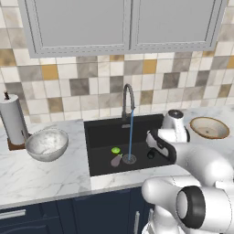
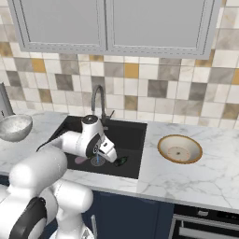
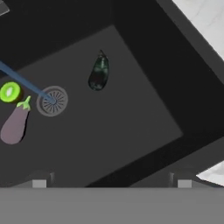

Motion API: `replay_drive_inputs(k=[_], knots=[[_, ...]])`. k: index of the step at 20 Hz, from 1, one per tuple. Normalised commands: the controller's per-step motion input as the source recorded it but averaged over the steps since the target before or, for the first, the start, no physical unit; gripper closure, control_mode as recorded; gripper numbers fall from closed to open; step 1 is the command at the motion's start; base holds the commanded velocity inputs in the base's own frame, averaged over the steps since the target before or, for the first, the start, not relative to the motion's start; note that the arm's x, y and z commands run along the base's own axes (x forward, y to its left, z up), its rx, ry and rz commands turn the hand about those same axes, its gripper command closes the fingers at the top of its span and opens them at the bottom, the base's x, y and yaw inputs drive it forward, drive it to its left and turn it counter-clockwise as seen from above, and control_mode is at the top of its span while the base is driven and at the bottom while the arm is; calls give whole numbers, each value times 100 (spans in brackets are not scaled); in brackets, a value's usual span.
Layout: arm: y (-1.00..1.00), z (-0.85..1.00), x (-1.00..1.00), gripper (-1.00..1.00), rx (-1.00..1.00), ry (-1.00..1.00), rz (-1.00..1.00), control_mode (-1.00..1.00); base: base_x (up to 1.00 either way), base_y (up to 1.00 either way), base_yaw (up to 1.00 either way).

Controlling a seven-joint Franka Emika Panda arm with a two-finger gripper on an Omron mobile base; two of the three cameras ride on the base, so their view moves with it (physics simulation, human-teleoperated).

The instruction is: Pick the eggplants from the sink and place them in one bowl. Place the kiwi in the other bowl. Then turn off the sink faucet.

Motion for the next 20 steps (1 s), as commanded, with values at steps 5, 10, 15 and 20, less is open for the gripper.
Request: replay_drive_inputs(k=[5,10,15,20], knots=[[-12,-16,27,-100,0,0,0,-100,0,0,0],[-11,-19,27,-100,0,0,0,-100,0,0,0],[-6,-23,28,-100,0,0,0,-100,0,0,0],[-7,-26,28,-100,0,0,0,-100,0,0,0]])
